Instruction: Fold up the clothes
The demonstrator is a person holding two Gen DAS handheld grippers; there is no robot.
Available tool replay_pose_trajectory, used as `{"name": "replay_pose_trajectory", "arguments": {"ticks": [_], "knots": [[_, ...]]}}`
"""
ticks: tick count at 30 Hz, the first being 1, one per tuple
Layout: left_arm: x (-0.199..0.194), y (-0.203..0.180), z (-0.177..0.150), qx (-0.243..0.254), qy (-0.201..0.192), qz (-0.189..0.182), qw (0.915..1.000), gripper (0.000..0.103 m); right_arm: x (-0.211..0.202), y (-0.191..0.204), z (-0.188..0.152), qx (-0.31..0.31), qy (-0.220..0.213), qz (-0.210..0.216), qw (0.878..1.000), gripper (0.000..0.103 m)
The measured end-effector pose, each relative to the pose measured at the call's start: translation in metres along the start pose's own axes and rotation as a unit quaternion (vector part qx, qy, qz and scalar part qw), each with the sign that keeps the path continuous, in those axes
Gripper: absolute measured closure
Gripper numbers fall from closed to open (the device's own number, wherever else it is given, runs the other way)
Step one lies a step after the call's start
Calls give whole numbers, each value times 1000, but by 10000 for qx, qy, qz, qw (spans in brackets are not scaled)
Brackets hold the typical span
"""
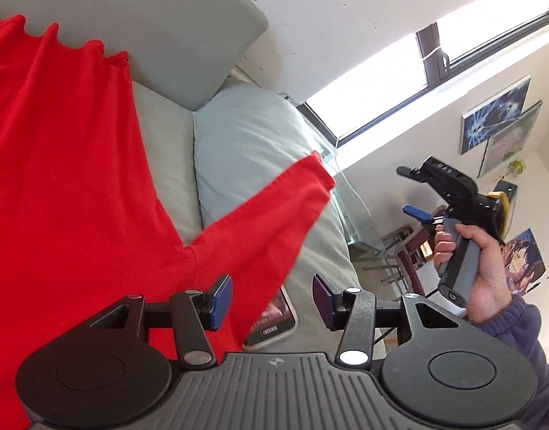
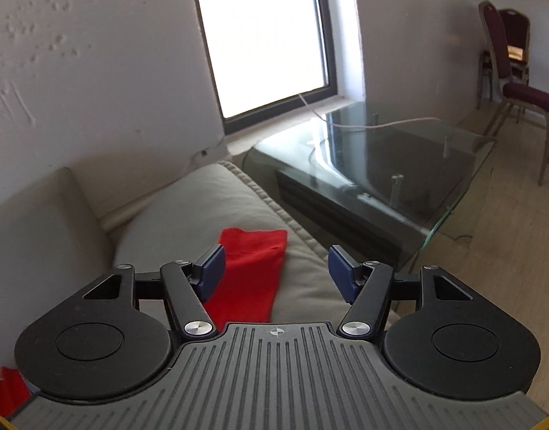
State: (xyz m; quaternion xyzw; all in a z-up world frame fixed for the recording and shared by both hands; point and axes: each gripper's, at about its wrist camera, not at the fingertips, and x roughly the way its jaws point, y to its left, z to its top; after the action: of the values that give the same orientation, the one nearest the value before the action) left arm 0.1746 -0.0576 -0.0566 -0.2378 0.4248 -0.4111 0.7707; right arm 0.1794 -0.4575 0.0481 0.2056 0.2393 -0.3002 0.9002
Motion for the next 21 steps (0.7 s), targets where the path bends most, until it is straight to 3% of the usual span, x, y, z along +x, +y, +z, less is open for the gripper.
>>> {"name": "replay_pose_trajectory", "arguments": {"ticks": [2,5,7,9,10,12,14,17,19,21], "knots": [[-22,-24,-14,284,62,286,9992,54,-45,-3,-9,81,81,539,9985,26],[-57,-44,-51,769,-92,1196,9898,49,-88,0,-47,-267,518,1181,9913,26],[-72,-40,-77,540,-100,1653,9847,49,-100,-2,-86,-316,1007,1675,9802,26],[-84,-30,-102,121,-126,1930,9810,50,-96,-7,-135,-137,1764,2064,9623,35],[-89,-26,-114,-10,-168,2069,9782,50,-93,-10,-160,-35,2152,2240,9505,48],[-98,-19,-137,-227,-262,2334,9718,51,-85,-15,-207,240,2860,2450,9261,64],[-107,-12,-154,-410,-349,2439,9683,51,-72,-22,-248,647,3452,2412,9047,64],[-115,-4,-168,-657,-474,2346,9687,51,-60,-29,-284,1378,3591,2462,8896,64],[-122,-4,-171,-737,-645,2302,9682,51,-56,-32,-292,1673,3274,2558,8941,59],[-124,-4,-172,-715,-861,2252,9679,51,-44,-27,-293,1533,2934,2588,9074,59]]}}
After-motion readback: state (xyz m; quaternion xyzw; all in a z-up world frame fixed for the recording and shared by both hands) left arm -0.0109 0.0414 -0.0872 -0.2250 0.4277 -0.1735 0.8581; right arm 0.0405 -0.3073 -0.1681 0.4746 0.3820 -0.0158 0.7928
